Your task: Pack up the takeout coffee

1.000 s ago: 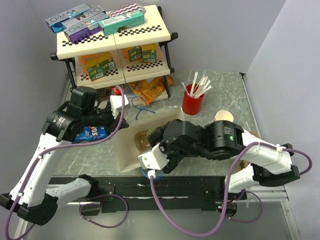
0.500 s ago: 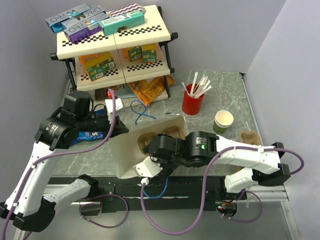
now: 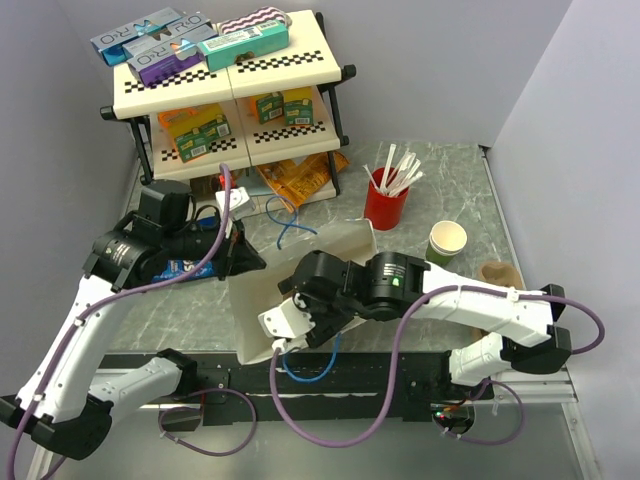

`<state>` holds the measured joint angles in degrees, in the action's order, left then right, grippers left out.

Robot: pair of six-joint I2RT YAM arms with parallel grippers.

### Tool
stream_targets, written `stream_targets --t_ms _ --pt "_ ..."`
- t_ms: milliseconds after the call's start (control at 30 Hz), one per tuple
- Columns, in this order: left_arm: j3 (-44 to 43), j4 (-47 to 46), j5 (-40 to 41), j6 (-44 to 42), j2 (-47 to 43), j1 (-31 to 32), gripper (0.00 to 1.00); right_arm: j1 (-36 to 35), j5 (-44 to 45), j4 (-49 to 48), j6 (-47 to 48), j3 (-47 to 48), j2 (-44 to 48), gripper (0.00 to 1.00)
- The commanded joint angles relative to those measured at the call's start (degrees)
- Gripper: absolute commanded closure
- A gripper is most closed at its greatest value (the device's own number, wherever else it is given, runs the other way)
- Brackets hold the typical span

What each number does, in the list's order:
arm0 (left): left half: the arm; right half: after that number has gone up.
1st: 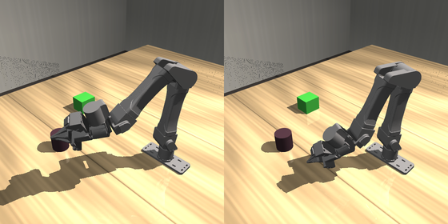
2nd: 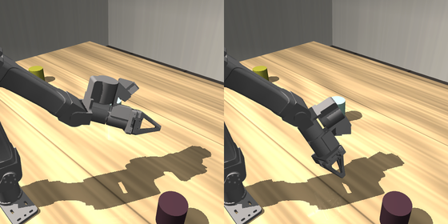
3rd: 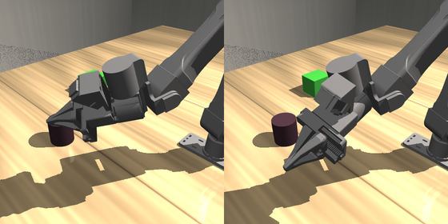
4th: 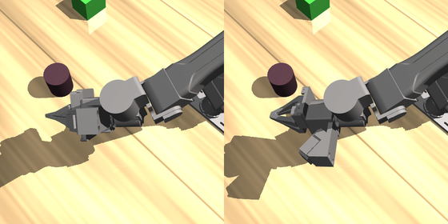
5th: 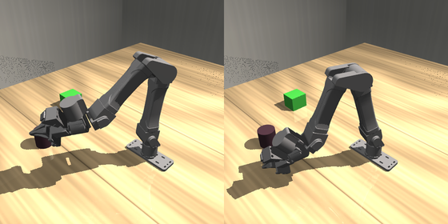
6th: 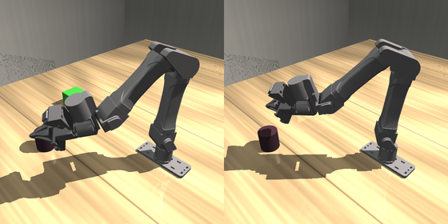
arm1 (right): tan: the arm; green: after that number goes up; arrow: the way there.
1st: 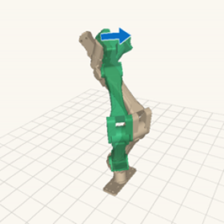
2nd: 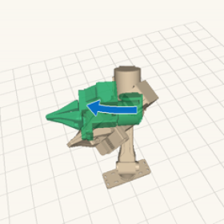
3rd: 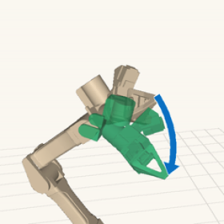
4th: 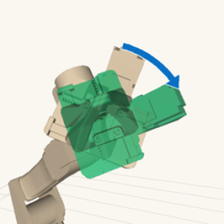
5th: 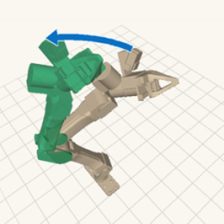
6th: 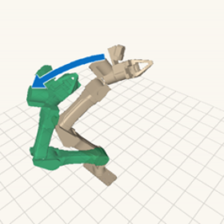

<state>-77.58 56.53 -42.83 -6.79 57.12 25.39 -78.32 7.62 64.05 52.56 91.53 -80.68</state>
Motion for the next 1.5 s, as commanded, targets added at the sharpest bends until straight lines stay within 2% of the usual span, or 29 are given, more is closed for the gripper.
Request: stream_targets --t_ms 0,200,300,600,800,1467 --pt "0.76 -4.41 -0.24 6.08 -0.26 0.28 0.99 1.24 -3.83 -0.33 -0.96 0.32 -1.93 1.00" --pt "1.29 -3.62 3.54 5.21 -1.31 0.28 0.99 3.26 -2.35 2.40 -3.06 -2.04 -1.59 1.00" --pt "3.22 -3.89 2.40 5.99 -2.19 0.28 0.99 3.27 -1.99 0.11 -4.56 -6.09 0.53 1.00" --pt "4.63 -5.20 2.57 6.44 -2.37 0.89 0.99 3.97 -2.08 -5.42 -2.64 -5.57 -3.69 1.00" --pt "4.72 -6.61 3.19 11.18 -2.11 0.89 0.99 4.14 -3.57 -11.31 -1.93 -7.24 -4.74 1.00" --pt "5.42 -7.23 3.01 9.60 -1.22 0.89 0.99 6.34 1.70 -16.15 0.35 -10.05 -7.91 1.00"
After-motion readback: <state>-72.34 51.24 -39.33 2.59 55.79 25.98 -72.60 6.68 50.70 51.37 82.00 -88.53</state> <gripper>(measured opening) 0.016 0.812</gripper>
